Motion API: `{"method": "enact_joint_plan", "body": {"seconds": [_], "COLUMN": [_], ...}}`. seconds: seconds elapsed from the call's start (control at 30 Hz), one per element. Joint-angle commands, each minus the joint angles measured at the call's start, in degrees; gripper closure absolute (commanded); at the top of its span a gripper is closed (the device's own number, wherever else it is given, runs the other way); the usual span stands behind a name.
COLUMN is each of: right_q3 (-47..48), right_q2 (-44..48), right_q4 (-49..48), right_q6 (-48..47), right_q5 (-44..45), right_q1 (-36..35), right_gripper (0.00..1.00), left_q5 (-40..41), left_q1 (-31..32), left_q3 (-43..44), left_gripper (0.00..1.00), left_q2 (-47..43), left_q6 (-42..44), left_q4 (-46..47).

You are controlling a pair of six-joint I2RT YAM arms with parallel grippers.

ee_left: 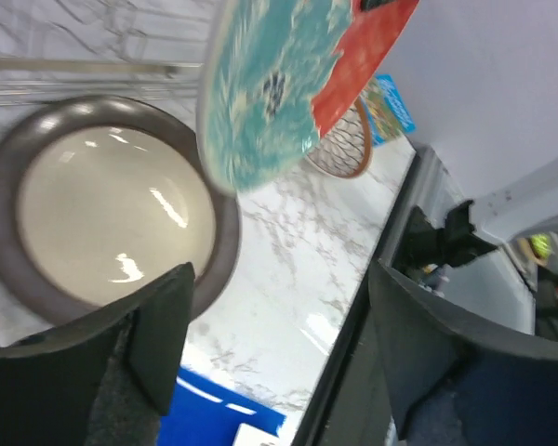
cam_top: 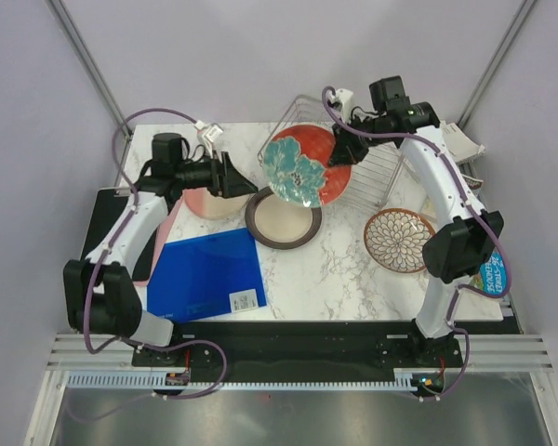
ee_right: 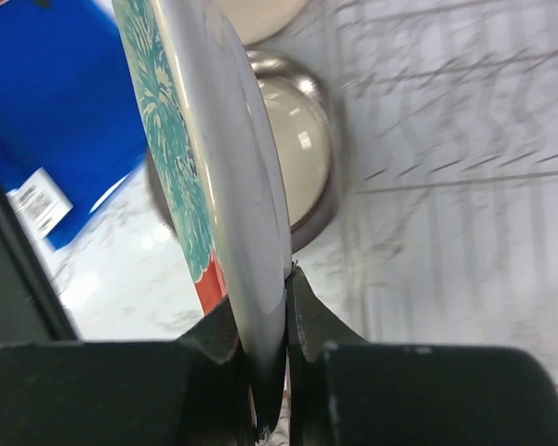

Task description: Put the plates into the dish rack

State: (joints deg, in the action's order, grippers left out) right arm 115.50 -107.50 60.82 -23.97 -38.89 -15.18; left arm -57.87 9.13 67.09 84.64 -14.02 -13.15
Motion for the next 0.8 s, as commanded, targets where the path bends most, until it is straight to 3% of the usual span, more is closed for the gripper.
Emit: {"method": "enact_joint_plan", "body": {"seconds": [0.0, 0.17, 0.27, 0.5, 0.77], "right_q3": [14.4, 13.2, 15.1, 23.4, 28.9], "right_q2": [-4.3, -7.3, -11.4, -22.4, -27.7], "right_q4": [-11.4, -32.5, -40.7, -53.7, -59.3], "right_q6": [3.9, 5.8, 4.8, 2.8, 1.7], "right_q5": [7.4, 21.5, 25.2, 33.3, 31.7], "right_q1": [2.1, 2.8, 2.8, 3.4, 5.6], "right_gripper": [1.00, 1.00, 1.00, 1.00, 1.00], "left_q5": [5.9, 10.9, 10.7, 10.3, 10.1], "left_q1": [-3.3, -3.6, -3.9, -4.6, -4.8], "left_q3": [-0.6, -6.2, -7.9, -9.3, -11.0], "left_gripper": [0.15, 0.16, 0.17, 0.19, 0.20], "left_q2": [-7.4, -10.6, -11.1, -9.3, -6.6], "left_q6": [7.9, 9.4, 9.4, 9.9, 11.1], "left_q4": [-6.4, -7.3, -7.3, -7.9, -7.9]}}
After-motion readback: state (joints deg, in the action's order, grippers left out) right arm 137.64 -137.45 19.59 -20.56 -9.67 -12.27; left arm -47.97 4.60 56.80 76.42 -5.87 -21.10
